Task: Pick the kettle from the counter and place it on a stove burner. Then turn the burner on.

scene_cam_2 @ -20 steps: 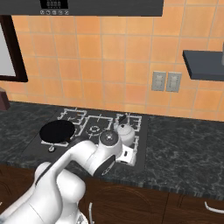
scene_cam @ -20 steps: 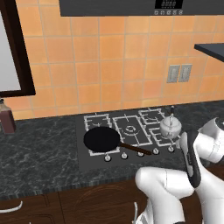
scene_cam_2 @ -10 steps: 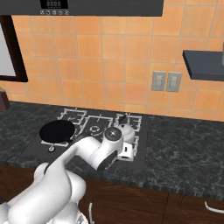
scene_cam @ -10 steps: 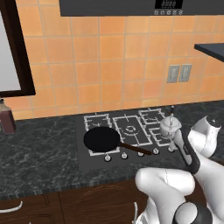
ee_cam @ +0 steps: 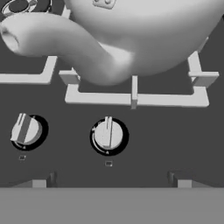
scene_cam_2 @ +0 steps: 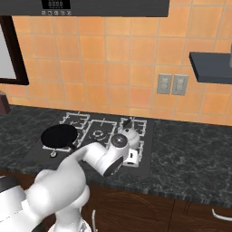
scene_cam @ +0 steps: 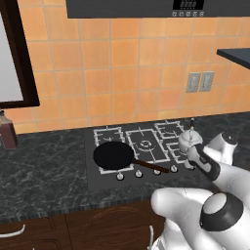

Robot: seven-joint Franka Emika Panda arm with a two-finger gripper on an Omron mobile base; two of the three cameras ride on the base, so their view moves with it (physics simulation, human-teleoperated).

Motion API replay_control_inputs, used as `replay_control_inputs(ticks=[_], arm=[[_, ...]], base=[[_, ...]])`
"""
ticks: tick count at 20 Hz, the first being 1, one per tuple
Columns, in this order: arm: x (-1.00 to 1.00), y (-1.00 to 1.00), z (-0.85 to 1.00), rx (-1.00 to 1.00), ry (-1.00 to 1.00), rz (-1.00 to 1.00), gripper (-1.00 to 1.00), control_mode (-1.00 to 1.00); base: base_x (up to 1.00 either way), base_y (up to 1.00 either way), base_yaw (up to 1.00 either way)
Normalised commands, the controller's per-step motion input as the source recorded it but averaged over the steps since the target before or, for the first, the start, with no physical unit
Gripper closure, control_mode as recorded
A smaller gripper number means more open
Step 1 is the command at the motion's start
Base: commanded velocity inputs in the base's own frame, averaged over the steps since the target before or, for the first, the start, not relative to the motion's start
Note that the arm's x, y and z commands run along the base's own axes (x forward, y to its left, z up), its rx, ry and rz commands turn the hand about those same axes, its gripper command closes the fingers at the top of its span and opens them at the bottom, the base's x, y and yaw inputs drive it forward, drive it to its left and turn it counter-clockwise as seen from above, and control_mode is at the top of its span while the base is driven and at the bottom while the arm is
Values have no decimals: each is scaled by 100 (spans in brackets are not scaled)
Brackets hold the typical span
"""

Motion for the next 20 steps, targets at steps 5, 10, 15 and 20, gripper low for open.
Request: replay_control_inputs(ticks=[5,10,15,20], arm=[[7,-18,-13,0,1,0,-100,-100],[0,-45,0,0,0,0,-100,-100],[7,-27,-4,0,0,0,-100,-100],[33,0,-22,0,0,0,-100,-100]], base=[[0,0,0],[0,0,0],[0,0,0],[0,0,0]])
